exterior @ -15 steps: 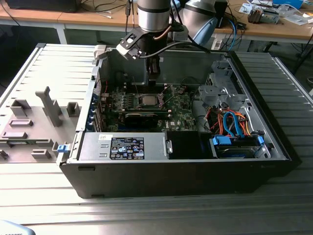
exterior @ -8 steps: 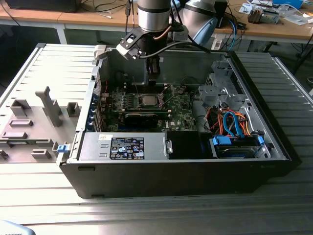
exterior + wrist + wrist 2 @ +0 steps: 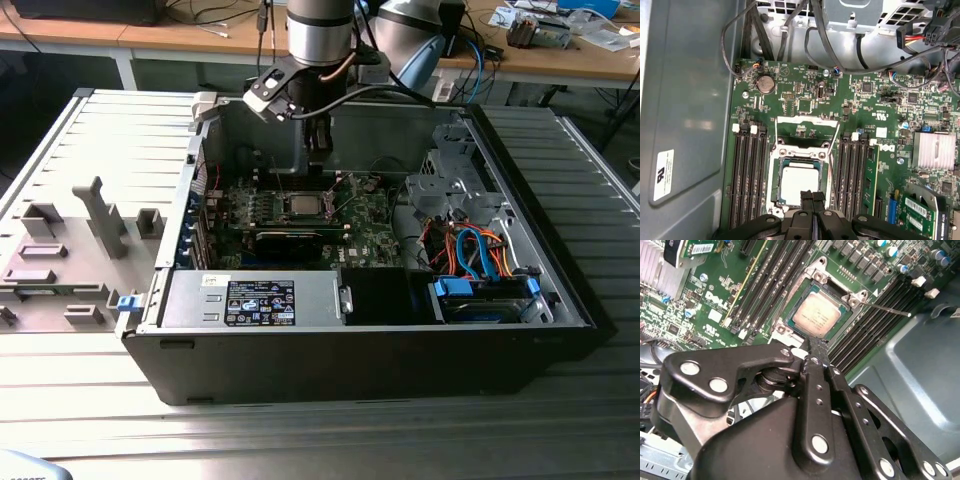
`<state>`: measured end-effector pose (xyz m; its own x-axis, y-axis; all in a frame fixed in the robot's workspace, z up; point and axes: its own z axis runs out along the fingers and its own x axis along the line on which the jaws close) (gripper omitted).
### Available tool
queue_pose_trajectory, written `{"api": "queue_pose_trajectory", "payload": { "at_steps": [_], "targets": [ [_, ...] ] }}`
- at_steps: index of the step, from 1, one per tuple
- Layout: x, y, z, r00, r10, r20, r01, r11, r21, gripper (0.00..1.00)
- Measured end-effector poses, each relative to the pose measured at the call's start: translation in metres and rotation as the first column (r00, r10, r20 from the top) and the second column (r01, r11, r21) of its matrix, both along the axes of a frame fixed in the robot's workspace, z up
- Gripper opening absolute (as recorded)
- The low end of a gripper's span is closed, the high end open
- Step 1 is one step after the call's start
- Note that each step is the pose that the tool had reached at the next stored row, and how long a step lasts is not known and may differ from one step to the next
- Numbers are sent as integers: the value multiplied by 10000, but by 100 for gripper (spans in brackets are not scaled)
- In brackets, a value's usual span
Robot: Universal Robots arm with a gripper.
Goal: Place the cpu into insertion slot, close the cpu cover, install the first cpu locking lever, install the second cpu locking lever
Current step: 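Close the cpu cover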
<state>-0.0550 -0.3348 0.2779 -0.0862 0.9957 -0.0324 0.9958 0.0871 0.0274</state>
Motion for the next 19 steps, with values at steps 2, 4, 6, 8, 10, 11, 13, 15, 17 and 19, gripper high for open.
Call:
{"api": "queue_pose_trajectory", "payload": {
  "at_steps": [2, 4, 6, 8, 10, 11, 13, 15, 17, 19],
  "targets": [
    [15, 0, 0, 10000, -1, 0, 1, 10000, 0, 11],
    [31, 1, 0, 10000, -1, 0, 1, 10000, -1, 11],
    [74, 0, 0, 10000, 0, -2, 0, 10000, 0, 11],
    [92, 0, 0, 10000, 0, -2, 0, 10000, 0, 11],
    [106, 0, 0, 10000, 0, -2, 0, 10000, 0, 11],
    [115, 0, 0, 10000, 0, -2, 0, 10000, 1, 11],
    [134, 0, 0, 10000, -1, -2, 1, 10000, 0, 11],
    [148, 0, 0, 10000, 0, -2, 0, 10000, 0, 11],
    [159, 0, 0, 10000, -1, -2, 1, 10000, 1, 11],
    [183, 0, 0, 10000, -1, -4, 1, 10000, 1, 11]
  ]
}}
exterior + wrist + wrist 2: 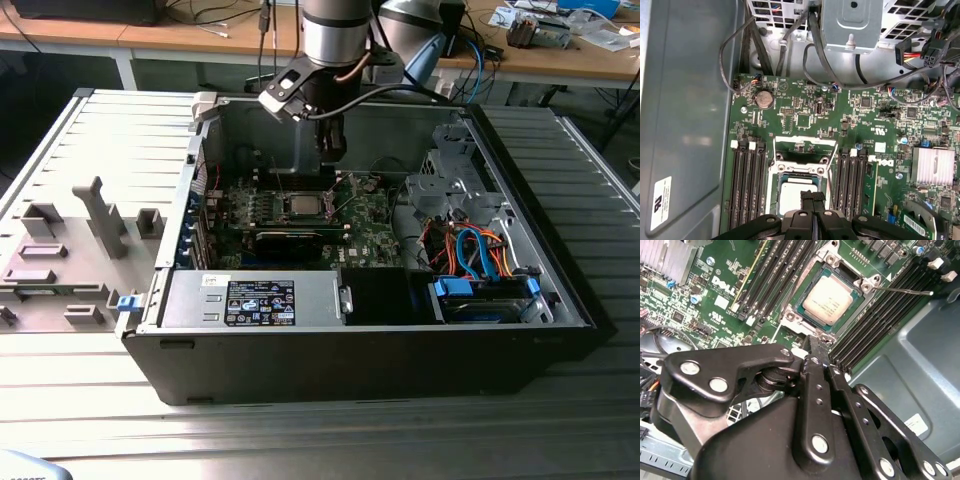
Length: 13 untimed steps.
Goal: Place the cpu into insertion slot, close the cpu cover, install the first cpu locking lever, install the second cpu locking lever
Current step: 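Close the cpu cover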
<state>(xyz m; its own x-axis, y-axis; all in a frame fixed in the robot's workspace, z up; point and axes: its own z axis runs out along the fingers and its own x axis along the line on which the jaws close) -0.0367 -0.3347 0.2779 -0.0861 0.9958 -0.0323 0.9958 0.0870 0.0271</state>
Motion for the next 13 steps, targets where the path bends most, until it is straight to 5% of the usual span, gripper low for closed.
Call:
{"api": "queue_pose_trajectory", "payload": {
  "at_steps": [13],
  "targets": [
    [151, 0, 0, 10000, 1, -17, -1, 10000, 1, 11]
  ]
}}
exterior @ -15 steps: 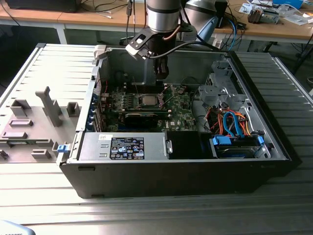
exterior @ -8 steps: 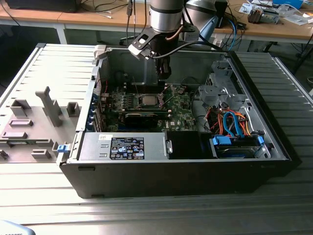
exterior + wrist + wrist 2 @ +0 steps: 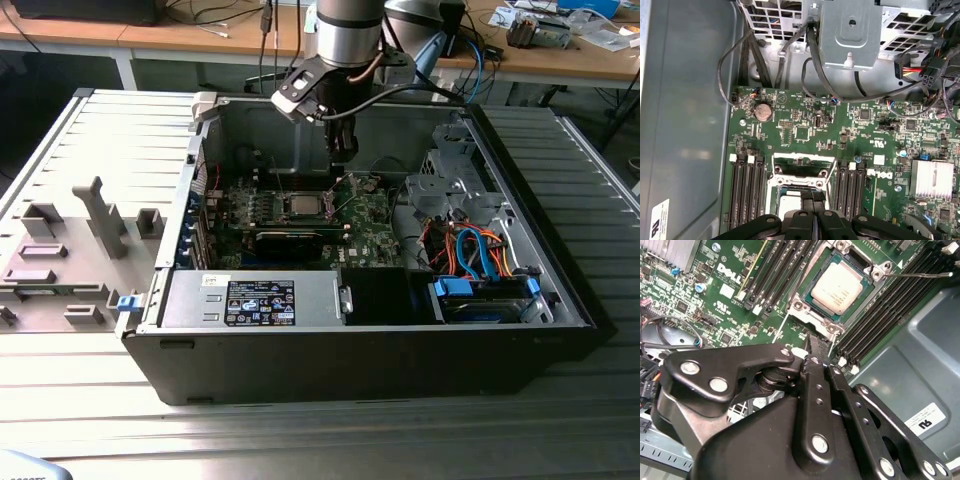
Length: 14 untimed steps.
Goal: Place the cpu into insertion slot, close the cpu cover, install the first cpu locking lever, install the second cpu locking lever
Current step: 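Close the cpu cover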
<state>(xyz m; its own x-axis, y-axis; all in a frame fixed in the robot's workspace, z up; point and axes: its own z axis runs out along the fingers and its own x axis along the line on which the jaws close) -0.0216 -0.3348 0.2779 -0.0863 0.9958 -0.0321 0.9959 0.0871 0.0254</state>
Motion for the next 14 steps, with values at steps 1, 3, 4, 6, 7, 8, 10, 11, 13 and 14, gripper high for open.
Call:
{"api": "queue_pose_trajectory", "payload": {
  "at_steps": [1, 3, 4, 6, 7, 8, 10, 11, 13, 14],
  "targets": [
    [7, 0, 0, 10000, 0, -1, 0, 10000, 0, 11],
    [19, 0, 0, 10000, -1, -2, 1, 10000, 0, 11],
    [27, 0, 0, 10000, -1, -3, 1, 10000, 1, 11],
    [43, 0, 0, 10000, 0, -5, 0, 10000, 2, 11],
    [49, 0, 0, 10000, 0, -5, 0, 10000, 3, 11],
    [55, 0, 0, 10000, -1, -6, 1, 10000, 3, 11],
    [70, 0, 0, 10000, 0, -7, 0, 10000, 4, 11],
    [79, 0, 0, 10000, 0, -8, 0, 10000, 4, 11],
    [96, 0, 0, 10000, 0, -10, 0, 10000, 6, 11],
    [103, 0, 0, 10000, 0, -10, 0, 10000, 8, 11]
  ]
}}
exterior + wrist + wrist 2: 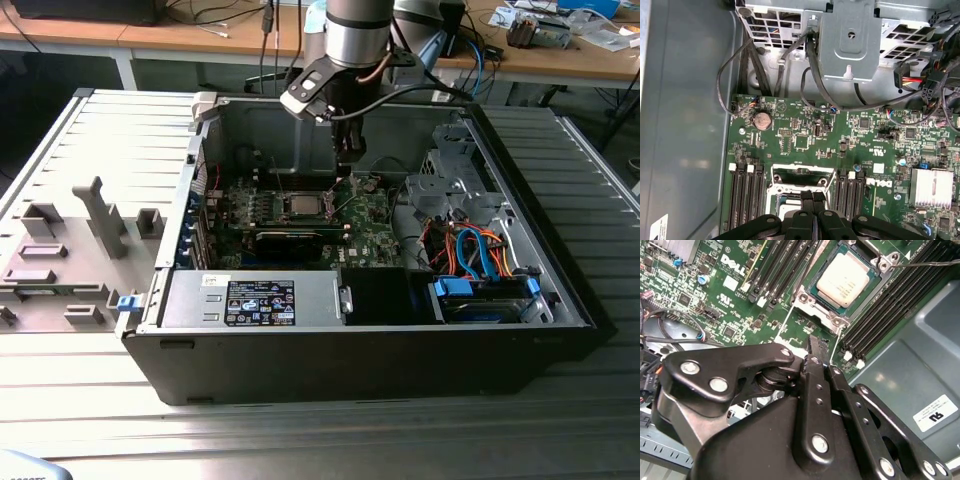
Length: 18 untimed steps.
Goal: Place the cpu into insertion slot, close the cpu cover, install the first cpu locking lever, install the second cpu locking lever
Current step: 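Close the cpu cover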
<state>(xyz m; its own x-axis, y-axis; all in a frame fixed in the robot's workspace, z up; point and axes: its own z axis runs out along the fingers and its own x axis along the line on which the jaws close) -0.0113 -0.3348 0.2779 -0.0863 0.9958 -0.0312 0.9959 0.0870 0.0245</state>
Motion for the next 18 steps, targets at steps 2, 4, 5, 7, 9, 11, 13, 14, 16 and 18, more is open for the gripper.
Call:
{"api": "queue_pose_trajectory", "payload": {
  "at_steps": [2, 4, 5, 7, 9, 11, 13, 14, 16, 18],
  "targets": [
    [22, 0, 0, 10000, 0, -1, 0, 10000, 2, 11],
    [35, 0, 0, 10000, 0, -3, 0, 10000, 4, 11],
    [41, 0, 0, 10000, 0, -3, 0, 10000, 4, 11],
    [52, 0, 0, 10000, 0, -3, 0, 10000, 7, 11],
    [66, 0, 0, 10000, 0, -5, 0, 10000, 9, 11],
    [81, 0, 0, 10000, 0, -6, 0, 10000, 10, 11],
    [94, 0, 0, 10000, 0, -8, 0, 10000, 11, 11],
    [100, 0, 0, 10000, 0, -8, 0, 10000, 12, 11],
    [112, 0, 0, 10000, 0, -10, 0, 10000, 13, 11],
    [125, 0, 0, 10000, -1, -13, 1, 10000, 16, 11]
  ]
}}
